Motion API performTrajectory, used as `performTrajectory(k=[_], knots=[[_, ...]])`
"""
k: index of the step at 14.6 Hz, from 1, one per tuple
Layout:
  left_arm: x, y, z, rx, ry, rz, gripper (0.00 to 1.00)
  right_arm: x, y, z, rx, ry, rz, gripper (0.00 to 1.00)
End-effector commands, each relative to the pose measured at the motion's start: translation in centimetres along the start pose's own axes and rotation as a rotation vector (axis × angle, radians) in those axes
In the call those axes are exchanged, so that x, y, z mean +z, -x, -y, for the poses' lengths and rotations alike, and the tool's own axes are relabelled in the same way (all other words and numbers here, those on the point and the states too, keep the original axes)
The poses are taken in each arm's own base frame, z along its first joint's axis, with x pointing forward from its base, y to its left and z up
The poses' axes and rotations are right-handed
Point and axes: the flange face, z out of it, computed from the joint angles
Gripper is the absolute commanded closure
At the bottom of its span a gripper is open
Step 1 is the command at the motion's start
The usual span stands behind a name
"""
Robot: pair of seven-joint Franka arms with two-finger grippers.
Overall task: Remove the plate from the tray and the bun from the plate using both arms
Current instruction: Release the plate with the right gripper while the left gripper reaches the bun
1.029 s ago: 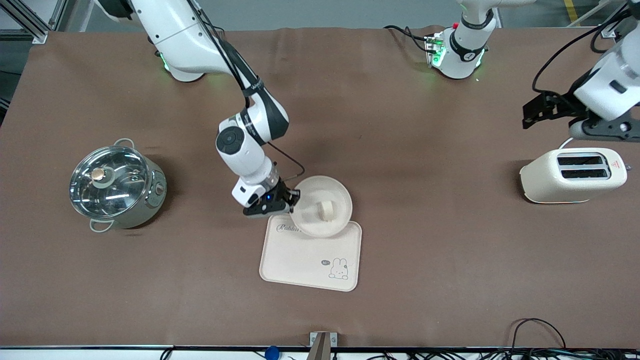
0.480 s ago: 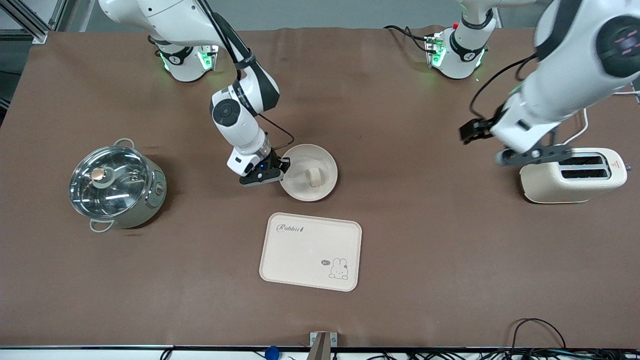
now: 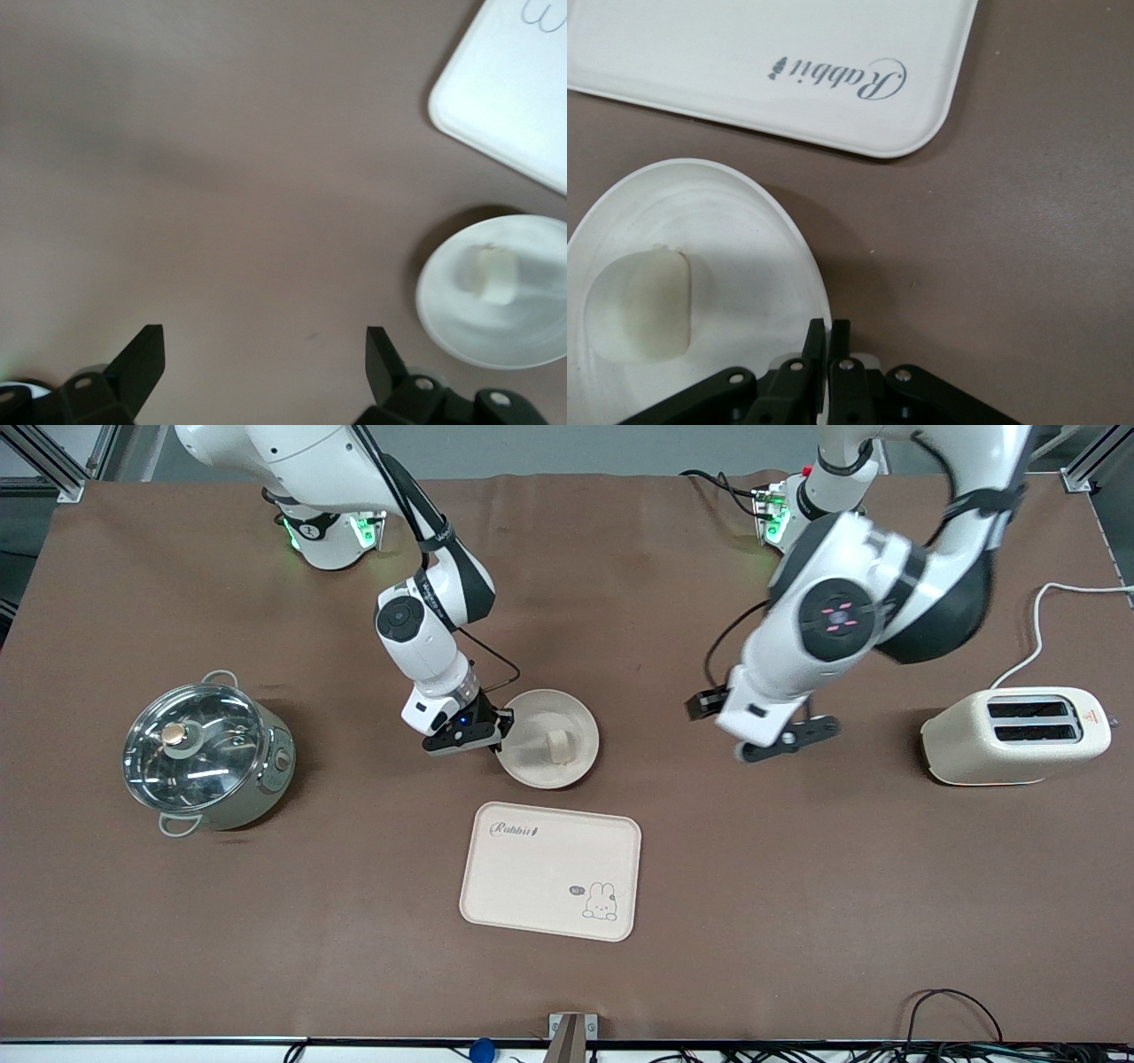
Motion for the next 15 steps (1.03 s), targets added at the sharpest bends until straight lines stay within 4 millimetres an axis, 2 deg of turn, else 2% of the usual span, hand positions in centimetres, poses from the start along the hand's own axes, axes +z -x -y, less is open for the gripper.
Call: performTrajectory(k=[1,2,3,4,6,8,10,12,15], knots=[[3.8,1.4,-4.5,-0.073,0.027,-0.014,0.00,0.4,-0.6,-0.6,0.019,-0.002,-0.021,0.78],[5.1,1.7,-5.6,-0.077,0.042,-0.013,0.00,0.2,-0.9,-0.7,0.029,-0.003,-0.021,0.41],[6.6,1.9,-6.6,-0.074,0.053,-0.009,0.00,0.3,-0.9,-0.8,0.059,-0.004,-0.019,0.18],[7.5,2.4,-7.6,-0.074,0.071,-0.009,0.00,0.1,-0.9,-0.7,0.076,-0.006,-0.020,0.00],[9.7,3.2,-9.4,-0.085,0.097,-0.008,0.00,-1.4,-1.2,-0.3,0.081,-0.012,-0.006,0.00],[11.4,4.3,-12.2,-0.113,0.149,-0.010,0.00,-4.8,-2.5,-0.4,0.097,-0.014,0.050,0.00],[13.5,5.9,-14.9,-0.112,0.164,-0.027,0.02,-8.3,-4.2,-3.2,0.146,-0.006,0.113,0.00],[15.5,6.5,-16.1,-0.074,0.176,-0.081,0.05,-11.5,-5.4,-5.7,0.189,-0.002,0.154,0.00],[18.6,7.9,-17.7,-0.035,0.200,-0.105,0.10,-16.5,-7.8,-12.7,0.305,0.004,0.155,0.00]])
